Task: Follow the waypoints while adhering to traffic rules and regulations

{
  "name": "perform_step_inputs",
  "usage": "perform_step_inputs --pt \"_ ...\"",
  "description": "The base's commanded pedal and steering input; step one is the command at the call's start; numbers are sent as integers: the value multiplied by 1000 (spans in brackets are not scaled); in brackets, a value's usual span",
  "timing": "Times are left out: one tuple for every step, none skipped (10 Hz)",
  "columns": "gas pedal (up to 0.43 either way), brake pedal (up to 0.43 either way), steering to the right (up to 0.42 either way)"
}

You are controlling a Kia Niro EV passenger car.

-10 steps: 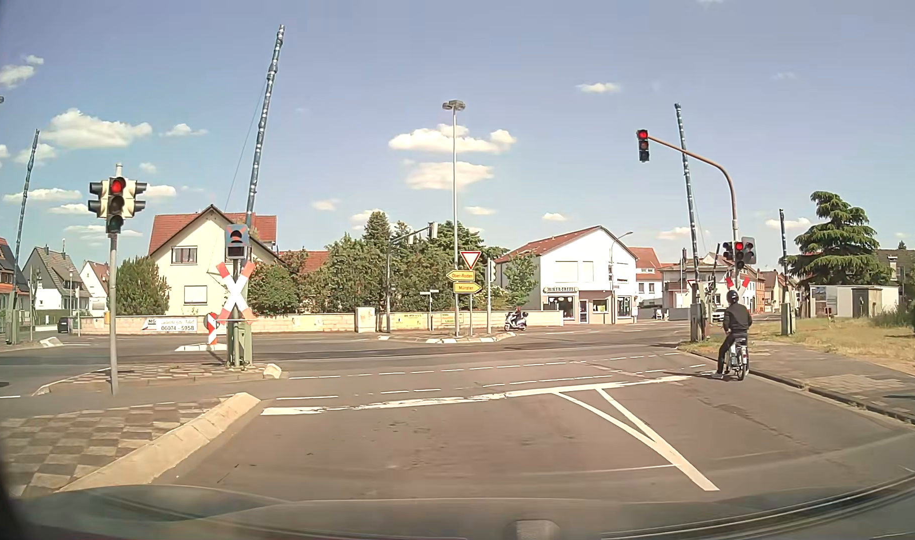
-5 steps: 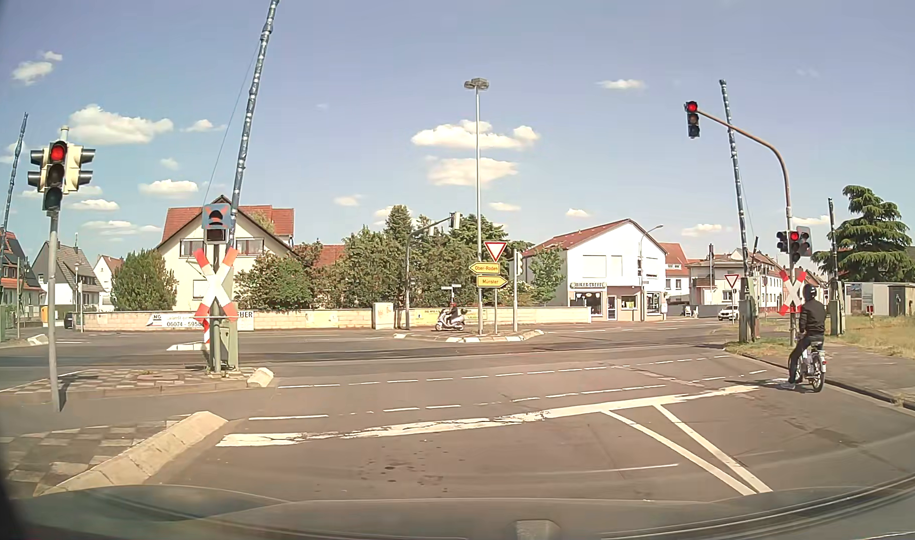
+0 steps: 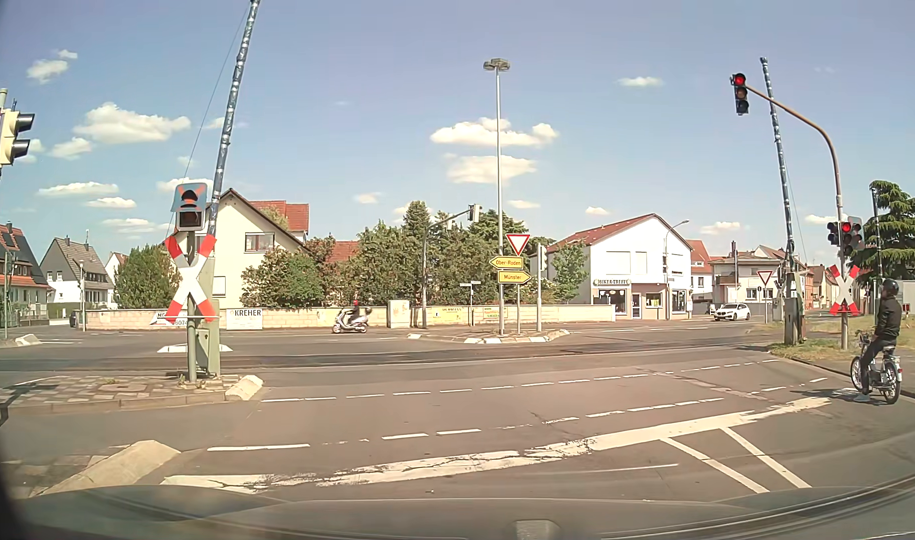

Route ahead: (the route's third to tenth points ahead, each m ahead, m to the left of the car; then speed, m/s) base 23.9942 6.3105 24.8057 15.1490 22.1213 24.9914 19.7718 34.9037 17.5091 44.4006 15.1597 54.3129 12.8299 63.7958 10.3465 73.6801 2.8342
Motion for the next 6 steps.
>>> perform_step_inputs --pt "0 311 -80" --pt "0 317 -79" --pt "0 317 -79" --pt "0 317 -81" --pt "0 317 -81" --pt "0 317 -81"
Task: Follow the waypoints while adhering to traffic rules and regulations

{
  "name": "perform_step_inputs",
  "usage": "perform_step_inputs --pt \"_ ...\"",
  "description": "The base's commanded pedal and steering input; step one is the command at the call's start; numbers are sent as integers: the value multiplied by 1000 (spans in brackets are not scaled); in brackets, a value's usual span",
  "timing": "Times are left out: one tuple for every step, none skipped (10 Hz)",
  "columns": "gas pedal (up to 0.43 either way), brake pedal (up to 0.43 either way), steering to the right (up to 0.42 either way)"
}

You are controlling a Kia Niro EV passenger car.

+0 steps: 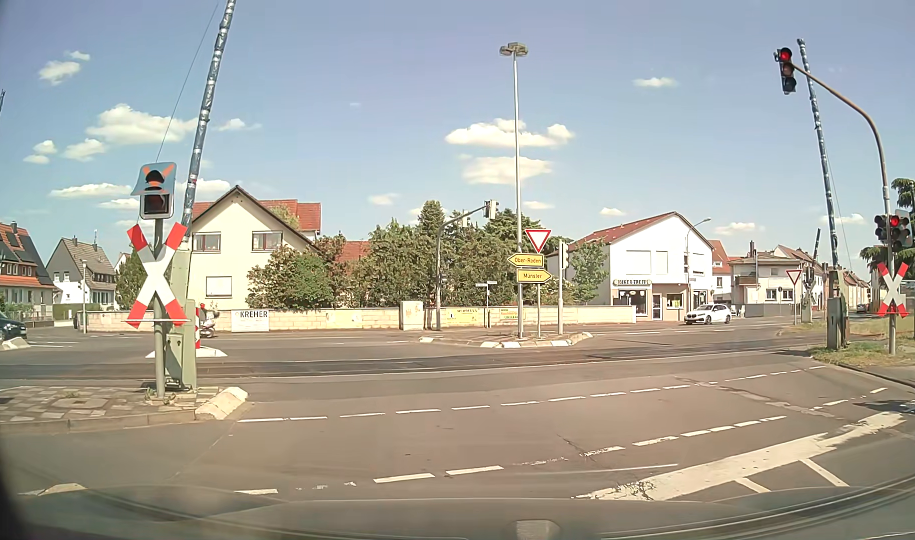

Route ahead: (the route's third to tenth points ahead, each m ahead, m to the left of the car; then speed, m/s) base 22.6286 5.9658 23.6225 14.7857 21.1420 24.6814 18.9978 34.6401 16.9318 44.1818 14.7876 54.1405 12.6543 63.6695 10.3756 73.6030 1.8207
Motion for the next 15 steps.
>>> perform_step_inputs --pt "0 317 -81" --pt "0 317 -81" --pt "0 317 -81" --pt "0 317 -81" --pt "0 317 -81" --pt "0 317 -81" --pt "0 317 -81" --pt "0 317 -82" --pt "0 317 -82" --pt "0 317 -82" --pt "0 317 -83" --pt "0 317 -83" --pt "0 317 -84" --pt "0 317 -84" --pt "0 317 -84"
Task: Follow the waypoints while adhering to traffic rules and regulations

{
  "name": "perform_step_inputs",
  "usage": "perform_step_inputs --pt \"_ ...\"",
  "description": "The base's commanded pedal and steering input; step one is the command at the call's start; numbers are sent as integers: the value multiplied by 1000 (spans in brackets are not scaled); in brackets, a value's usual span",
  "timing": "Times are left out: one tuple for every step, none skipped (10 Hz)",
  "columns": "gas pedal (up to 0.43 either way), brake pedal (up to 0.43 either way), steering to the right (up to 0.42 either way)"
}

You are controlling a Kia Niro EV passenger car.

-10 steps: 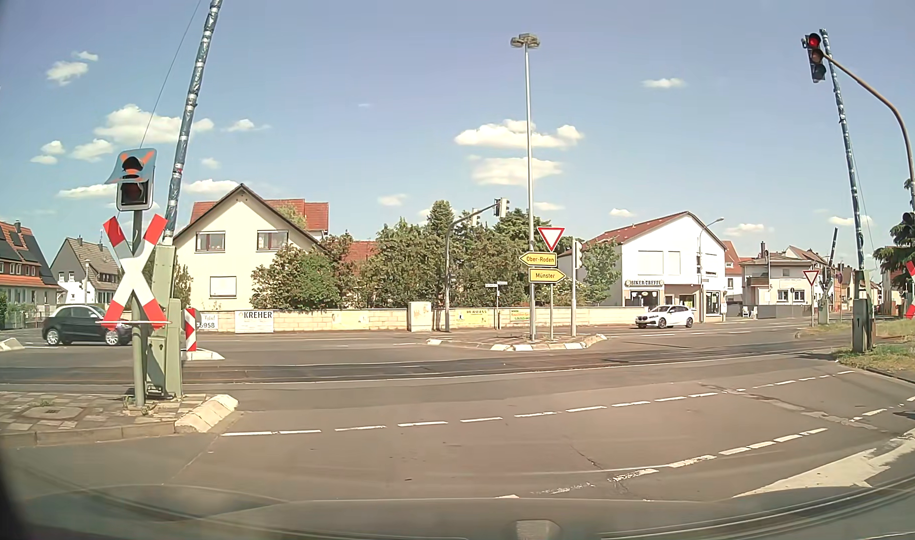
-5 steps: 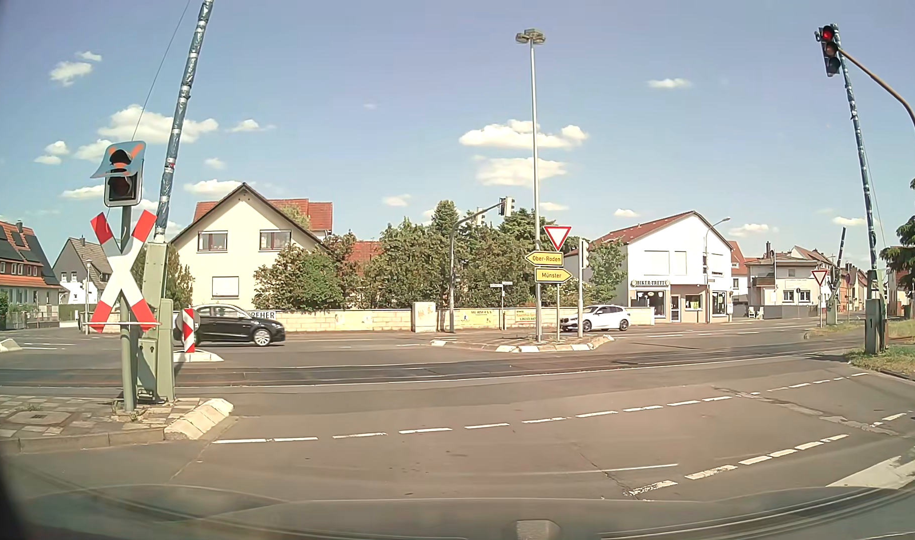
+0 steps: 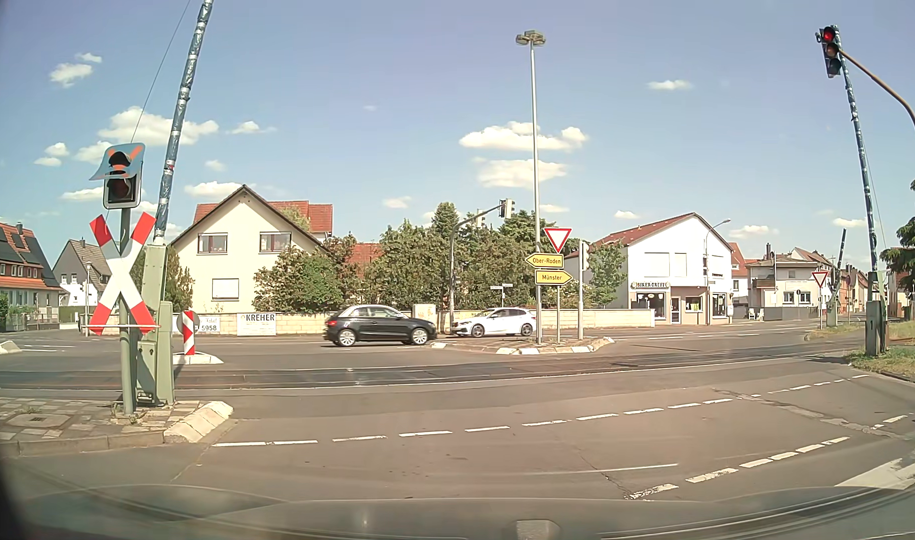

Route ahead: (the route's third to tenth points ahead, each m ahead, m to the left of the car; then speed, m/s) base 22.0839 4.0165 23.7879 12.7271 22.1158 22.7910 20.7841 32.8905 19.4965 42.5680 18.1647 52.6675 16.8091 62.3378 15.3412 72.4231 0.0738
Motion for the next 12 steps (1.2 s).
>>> perform_step_inputs --pt "0 317 -84" --pt "0 317 -84" --pt "0 317 -84" --pt "0 317 -83" --pt "0 317 -82" --pt "0 317 -82" --pt "0 317 -82" --pt "0 317 -82" --pt "0 317 -82" --pt "0 317 -82" --pt "0 317 -82" --pt "0 317 -82"
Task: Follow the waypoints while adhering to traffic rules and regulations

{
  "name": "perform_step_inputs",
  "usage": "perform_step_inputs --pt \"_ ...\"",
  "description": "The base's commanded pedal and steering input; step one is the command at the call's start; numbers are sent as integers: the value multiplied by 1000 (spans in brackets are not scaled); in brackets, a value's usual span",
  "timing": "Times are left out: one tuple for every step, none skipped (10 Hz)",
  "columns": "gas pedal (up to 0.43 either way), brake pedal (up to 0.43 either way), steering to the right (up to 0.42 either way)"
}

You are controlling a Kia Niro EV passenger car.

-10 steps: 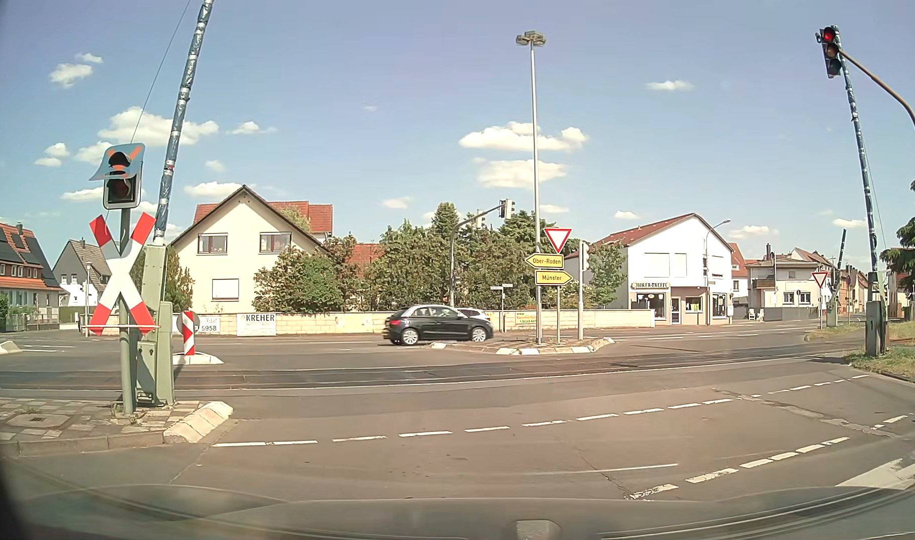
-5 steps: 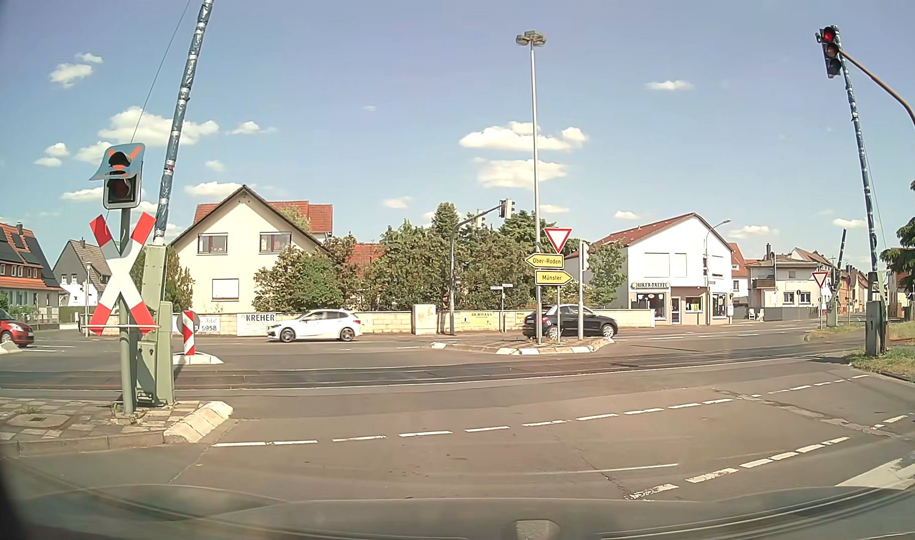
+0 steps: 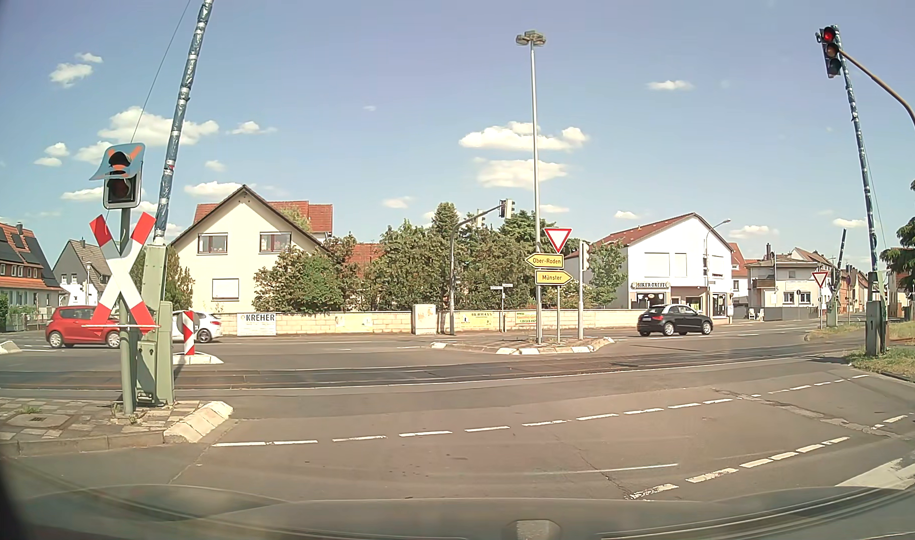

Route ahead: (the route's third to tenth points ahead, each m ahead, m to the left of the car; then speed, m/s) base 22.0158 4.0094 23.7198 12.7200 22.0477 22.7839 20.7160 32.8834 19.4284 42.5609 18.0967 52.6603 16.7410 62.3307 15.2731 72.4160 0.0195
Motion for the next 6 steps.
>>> perform_step_inputs --pt "0 317 -82" --pt "0 317 -82" --pt "0 317 -82" --pt "0 317 -82" --pt "0 317 -82" --pt "0 317 -82"
